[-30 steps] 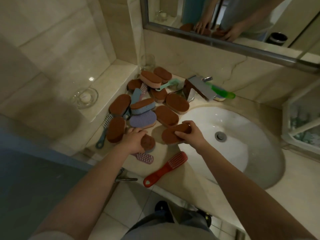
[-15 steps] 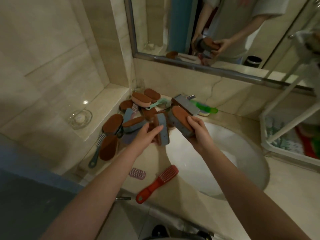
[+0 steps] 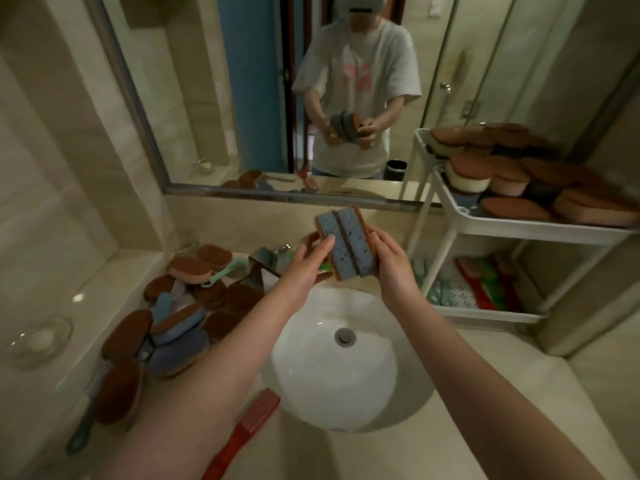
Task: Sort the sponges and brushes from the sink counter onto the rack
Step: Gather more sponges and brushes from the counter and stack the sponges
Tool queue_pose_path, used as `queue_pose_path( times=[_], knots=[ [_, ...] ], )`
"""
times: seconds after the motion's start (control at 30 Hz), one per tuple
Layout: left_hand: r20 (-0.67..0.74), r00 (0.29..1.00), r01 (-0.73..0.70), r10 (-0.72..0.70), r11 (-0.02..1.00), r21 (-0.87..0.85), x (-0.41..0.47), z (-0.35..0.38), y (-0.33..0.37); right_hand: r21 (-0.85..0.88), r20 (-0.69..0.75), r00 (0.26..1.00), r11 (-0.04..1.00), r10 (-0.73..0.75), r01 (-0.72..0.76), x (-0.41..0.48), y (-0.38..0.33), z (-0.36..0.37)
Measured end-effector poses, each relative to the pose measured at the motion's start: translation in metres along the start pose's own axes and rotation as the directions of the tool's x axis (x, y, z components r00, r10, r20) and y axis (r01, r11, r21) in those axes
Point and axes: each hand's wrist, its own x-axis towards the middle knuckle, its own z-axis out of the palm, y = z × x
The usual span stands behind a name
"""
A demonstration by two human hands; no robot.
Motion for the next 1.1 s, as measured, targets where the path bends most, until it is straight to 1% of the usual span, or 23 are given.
queue_pose_path(
  times=[0.13,0.23,0.37,0.43,0.53,0.63,0.67,0.7,0.73,0.77,0.8,0.83,0.87,0.93,1.1],
  knots=[
    [0.032,0.997,-0.075,0.074,0.997,0.029,0.015,0.057,0.017,-0.052,-0.142,0.983,0.993,-0.114,0.108,0.007,-0.037,-0.041],
    [0.034,0.994,-0.106,0.106,0.994,0.021,0.024,0.098,0.026,-0.042,-0.185,0.975,0.992,-0.127,0.121,0.012,-0.058,-0.073],
    [0.104,0.988,-0.116,0.114,0.993,0.018,0.029,0.145,0.032,-0.014,-0.175,0.972,0.988,-0.157,0.157,0.011,-0.078,-0.114],
    [0.146,0.979,-0.15,0.143,0.988,0.039,0.032,0.162,0.032,-0.031,-0.159,0.972,0.985,-0.17,0.167,0.01,-0.085,-0.133],
    [0.184,0.967,-0.186,0.175,0.981,0.046,0.039,0.18,0.031,-0.113,-0.138,0.965,0.972,-0.221,0.206,0.016,-0.095,-0.158],
    [0.161,0.969,-0.198,0.187,0.979,0.051,0.047,0.192,0.032,-0.219,-0.142,0.942,0.937,-0.305,0.271,0.028,-0.104,-0.184],
    [0.142,0.97,-0.208,0.199,0.977,0.054,0.05,0.194,0.034,-0.305,-0.148,0.928,0.908,-0.342,0.286,0.033,-0.107,-0.194],
    [0.12,0.971,-0.216,0.209,0.975,0.052,0.052,0.196,0.035,-0.428,-0.147,0.912,0.856,-0.383,0.29,0.039,-0.11,-0.206],
    [0.097,0.971,-0.224,0.218,0.973,0.048,0.055,0.198,0.036,-0.575,-0.128,0.893,0.767,-0.43,0.287,0.046,-0.112,-0.219],
    [0.075,0.971,-0.233,0.229,0.972,0.045,0.059,0.199,0.037,-0.706,-0.086,0.879,0.651,-0.47,0.279,0.052,-0.115,-0.231],
    [0.055,0.97,-0.241,0.238,0.97,0.045,0.062,0.2,0.038,-0.798,-0.026,0.871,0.535,-0.491,0.278,0.057,-0.119,-0.24],
    [0.037,0.969,-0.246,0.245,0.968,0.042,0.064,0.201,0.038,-0.853,0.037,0.871,0.438,-0.49,0.283,0.062,-0.123,-0.248],
    [0.022,0.968,-0.25,0.249,0.968,0.037,0.067,0.202,0.038,-0.884,0.097,0.878,0.365,-0.469,0.292,0.067,-0.127,-0.253],
    [-0.003,0.968,-0.249,0.249,0.968,0.023,0.07,0.205,0.038,-0.912,0.188,0.9,0.27,-0.393,0.308,0.076,-0.134,-0.259],
    [-0.046,0.962,-0.27,0.271,0.963,0.018,0.075,0.21,0.033,-0.921,0.324,0.913,0.137,-0.247,0.364,0.093,-0.136,-0.264]
  ],
)
